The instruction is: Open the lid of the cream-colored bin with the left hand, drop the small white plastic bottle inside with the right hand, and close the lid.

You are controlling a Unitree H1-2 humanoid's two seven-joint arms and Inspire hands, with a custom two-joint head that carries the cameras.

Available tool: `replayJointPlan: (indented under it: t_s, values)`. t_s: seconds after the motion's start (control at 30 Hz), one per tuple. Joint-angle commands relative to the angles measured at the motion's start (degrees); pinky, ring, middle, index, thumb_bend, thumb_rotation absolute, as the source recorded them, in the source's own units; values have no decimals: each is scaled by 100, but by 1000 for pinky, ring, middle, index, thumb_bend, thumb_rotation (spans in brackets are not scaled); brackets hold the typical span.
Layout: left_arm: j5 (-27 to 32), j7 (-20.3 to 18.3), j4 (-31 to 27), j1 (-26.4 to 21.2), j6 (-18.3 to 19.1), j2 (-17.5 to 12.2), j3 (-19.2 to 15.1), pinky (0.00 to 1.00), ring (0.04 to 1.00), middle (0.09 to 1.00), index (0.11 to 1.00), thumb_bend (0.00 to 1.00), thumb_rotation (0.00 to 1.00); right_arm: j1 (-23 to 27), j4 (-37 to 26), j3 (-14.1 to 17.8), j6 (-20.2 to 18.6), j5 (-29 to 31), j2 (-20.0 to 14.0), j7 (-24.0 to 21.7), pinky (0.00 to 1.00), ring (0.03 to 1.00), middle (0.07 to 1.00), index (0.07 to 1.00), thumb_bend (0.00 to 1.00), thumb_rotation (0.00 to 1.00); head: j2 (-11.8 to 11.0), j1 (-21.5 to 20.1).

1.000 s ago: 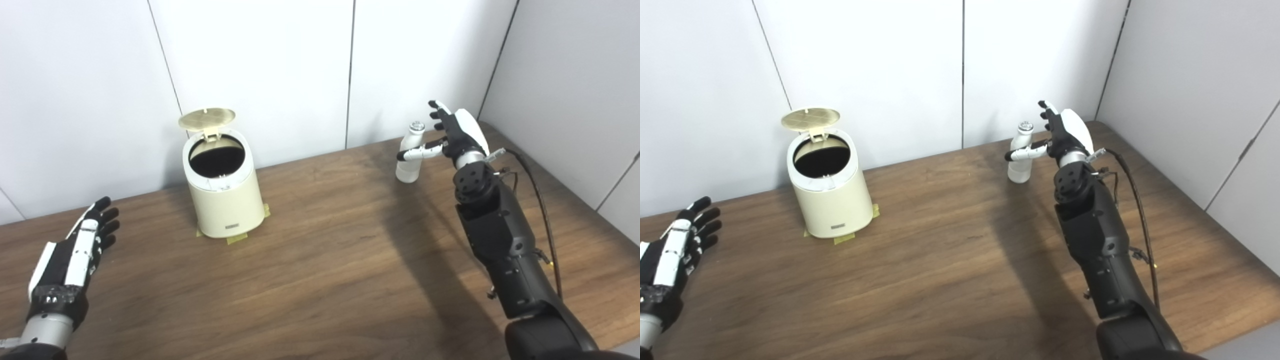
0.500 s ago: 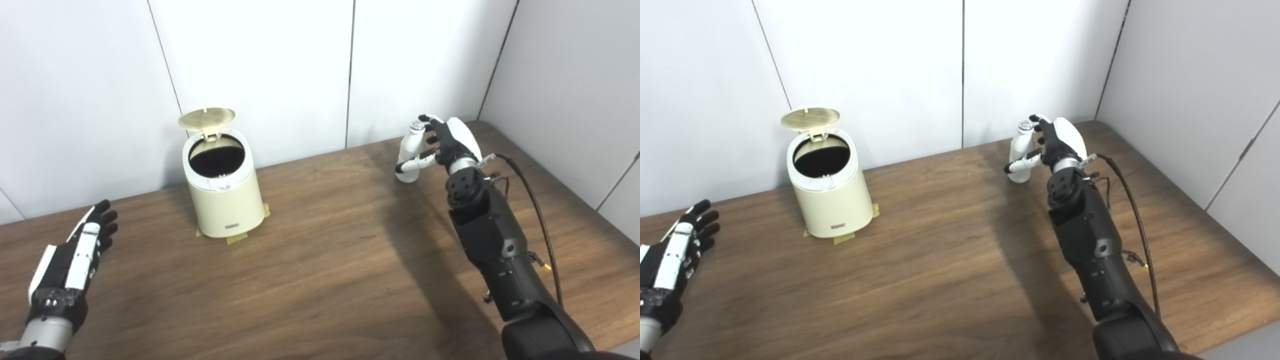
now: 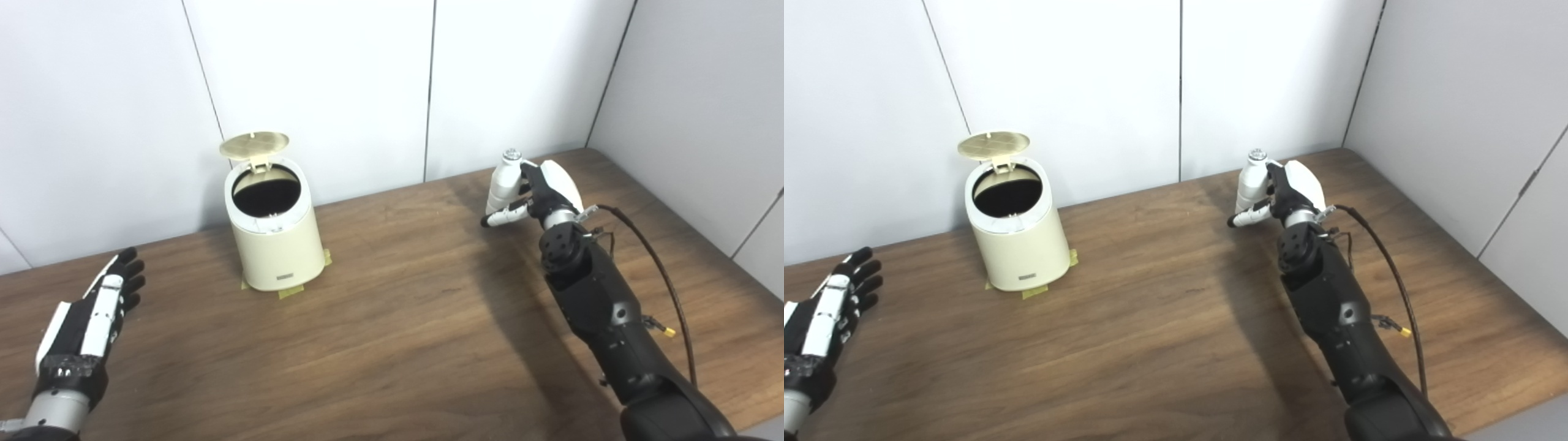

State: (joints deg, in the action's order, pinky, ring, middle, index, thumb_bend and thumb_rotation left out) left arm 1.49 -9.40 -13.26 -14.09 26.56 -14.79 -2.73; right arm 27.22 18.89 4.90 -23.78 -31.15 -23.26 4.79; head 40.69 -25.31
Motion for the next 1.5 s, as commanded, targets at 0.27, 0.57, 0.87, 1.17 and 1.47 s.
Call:
replayJointPlan:
  t_s: [0.27, 0.57, 0.87, 1.17, 1.47]
  values:
    - [-16, 8, -213, -170, -66, -122, -2, 953, 938, 942, 983, 384, 975, 181, 128, -113, 847, 95, -254, 809, 409, 425, 509, 494, 525, 0, 2, -8]
    - [-48, -21, -232, -154, -69, -161, 46, 963, 945, 949, 993, 371, 977, 160, 125, -174, 905, 139, -274, 834, 427, 439, 510, 477, 520, 0, 52, 18]
    - [-96, -12, -205, -99, -104, -160, 107, 961, 946, 950, 992, 370, 993, 66, -99, -255, 1124, 13, -289, 991, 434, 440, 501, 481, 520, 0, 12, 253]
    - [-61, 23, -84, 2, -219, -36, 127, 963, 941, 938, 980, 424, 938, 21, -1223, -469, 1189, 17, -112, 790, 429, 438, 494, 489, 520, 0, -62, 730]
    - [-313, 145, 99, 116, -501, 200, 346, 974, 910, 919, 959, 516, 954, 213, -1677, -810, 1557, -90, -57, 638, 399, 423, 496, 499, 520, 0, -275, 1597]
